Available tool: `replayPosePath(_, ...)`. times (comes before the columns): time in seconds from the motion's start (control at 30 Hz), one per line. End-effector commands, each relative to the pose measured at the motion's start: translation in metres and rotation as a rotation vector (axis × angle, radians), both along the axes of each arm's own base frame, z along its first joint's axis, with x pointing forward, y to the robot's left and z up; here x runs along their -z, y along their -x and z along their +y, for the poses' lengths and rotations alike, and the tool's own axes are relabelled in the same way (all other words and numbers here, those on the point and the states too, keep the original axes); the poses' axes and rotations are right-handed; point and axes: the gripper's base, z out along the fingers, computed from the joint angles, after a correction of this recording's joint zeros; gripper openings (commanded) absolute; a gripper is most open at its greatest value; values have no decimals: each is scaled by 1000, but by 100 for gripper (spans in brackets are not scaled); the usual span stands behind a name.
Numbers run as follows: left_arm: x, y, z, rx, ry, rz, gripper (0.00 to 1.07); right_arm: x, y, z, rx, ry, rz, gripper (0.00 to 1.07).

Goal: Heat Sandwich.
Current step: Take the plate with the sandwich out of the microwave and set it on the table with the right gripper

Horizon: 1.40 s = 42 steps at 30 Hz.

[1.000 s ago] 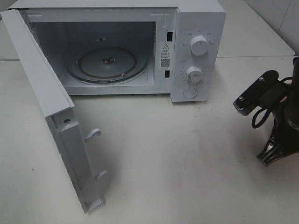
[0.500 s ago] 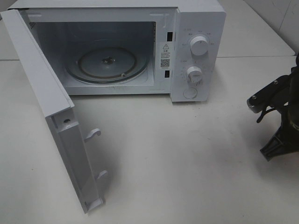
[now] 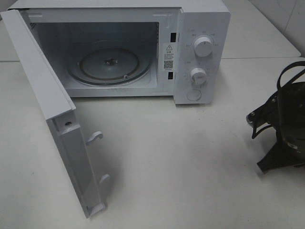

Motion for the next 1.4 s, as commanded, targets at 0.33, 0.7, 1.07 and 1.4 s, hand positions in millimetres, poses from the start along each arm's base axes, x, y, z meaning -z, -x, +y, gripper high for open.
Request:
replayPosePath(0.33, -1, 0, 0, -2, 2, -15, 98, 4, -3, -1, -10, 11, -2, 7)
replayPosePath(0.7, -1, 0, 0, -2, 2, -15, 98, 3, -1, 0, -5, 4, 12, 22)
replayPosePath(1.07, -1, 0, 0, -2, 2, -15, 98, -28, 5, 3, 11, -86, -24, 52)
replayPosePath(1.4, -1, 0, 0, -2, 2, -15, 98, -59, 20, 10, -9, -233, -17, 77)
